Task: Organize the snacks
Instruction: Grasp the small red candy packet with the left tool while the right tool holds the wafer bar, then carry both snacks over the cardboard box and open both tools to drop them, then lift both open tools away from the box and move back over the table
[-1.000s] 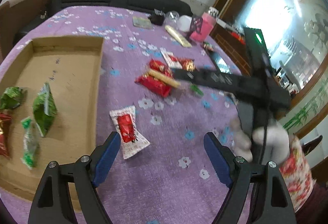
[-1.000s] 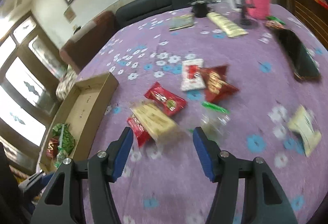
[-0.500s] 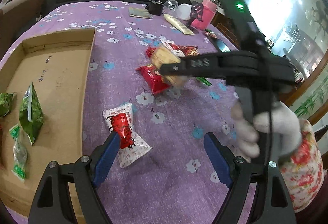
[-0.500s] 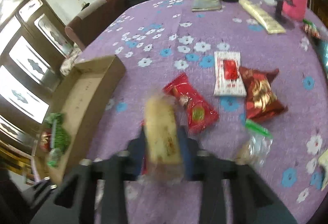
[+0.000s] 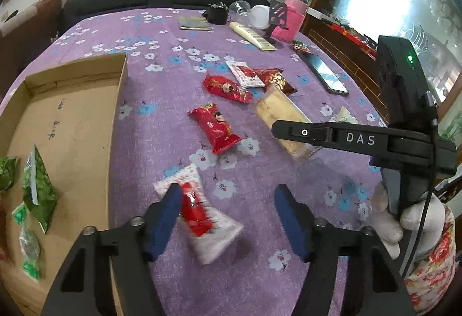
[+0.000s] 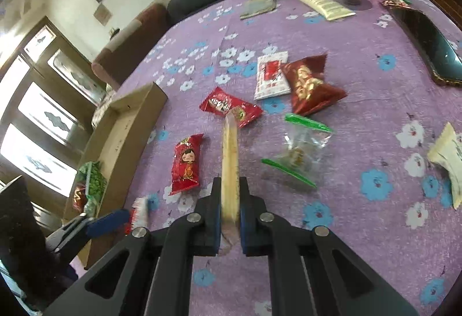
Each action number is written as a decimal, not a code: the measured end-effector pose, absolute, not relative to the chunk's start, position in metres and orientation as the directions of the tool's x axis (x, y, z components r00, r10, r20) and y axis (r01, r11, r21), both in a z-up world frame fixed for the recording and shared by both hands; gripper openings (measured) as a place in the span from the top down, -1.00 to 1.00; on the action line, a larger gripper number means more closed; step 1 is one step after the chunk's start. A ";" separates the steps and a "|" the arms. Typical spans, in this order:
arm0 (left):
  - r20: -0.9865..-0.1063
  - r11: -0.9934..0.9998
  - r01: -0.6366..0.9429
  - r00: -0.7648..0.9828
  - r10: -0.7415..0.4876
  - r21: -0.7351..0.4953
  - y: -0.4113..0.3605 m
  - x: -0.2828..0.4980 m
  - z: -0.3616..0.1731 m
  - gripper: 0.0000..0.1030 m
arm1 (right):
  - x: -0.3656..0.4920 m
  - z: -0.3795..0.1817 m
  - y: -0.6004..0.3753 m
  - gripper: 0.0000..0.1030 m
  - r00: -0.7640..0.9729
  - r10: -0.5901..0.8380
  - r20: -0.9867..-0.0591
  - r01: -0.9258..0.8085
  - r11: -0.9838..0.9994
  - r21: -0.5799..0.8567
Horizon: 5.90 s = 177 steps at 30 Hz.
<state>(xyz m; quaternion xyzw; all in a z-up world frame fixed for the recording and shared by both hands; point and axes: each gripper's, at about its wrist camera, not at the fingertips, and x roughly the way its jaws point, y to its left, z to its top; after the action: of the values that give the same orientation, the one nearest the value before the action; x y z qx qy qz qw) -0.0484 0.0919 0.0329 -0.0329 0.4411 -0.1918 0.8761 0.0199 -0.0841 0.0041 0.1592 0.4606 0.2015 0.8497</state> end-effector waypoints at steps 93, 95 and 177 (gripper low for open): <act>-0.664 0.904 -0.103 0.713 -0.224 -0.415 0.307 -0.104 0.047 -0.12 | -0.039 0.029 0.137 0.44 0.378 0.528 -0.761 -0.507 0.805 0.307; -0.647 0.902 -0.088 0.726 -0.232 -0.422 0.307 -0.106 0.053 -0.17 | -0.040 0.034 0.134 0.37 0.396 0.531 -0.749 -0.506 0.807 0.304; -0.694 0.874 0.224 0.537 -0.480 -0.431 0.147 0.041 0.102 -0.44 | 0.102 0.043 -0.110 -0.16 0.537 0.208 -0.818 -0.046 0.975 0.218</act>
<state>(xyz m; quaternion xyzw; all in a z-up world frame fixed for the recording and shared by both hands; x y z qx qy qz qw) 0.0414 0.1474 0.1019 -0.1465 0.4361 -0.2038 0.8642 0.1021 -0.1103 0.0425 0.0854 0.4757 0.0727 0.8724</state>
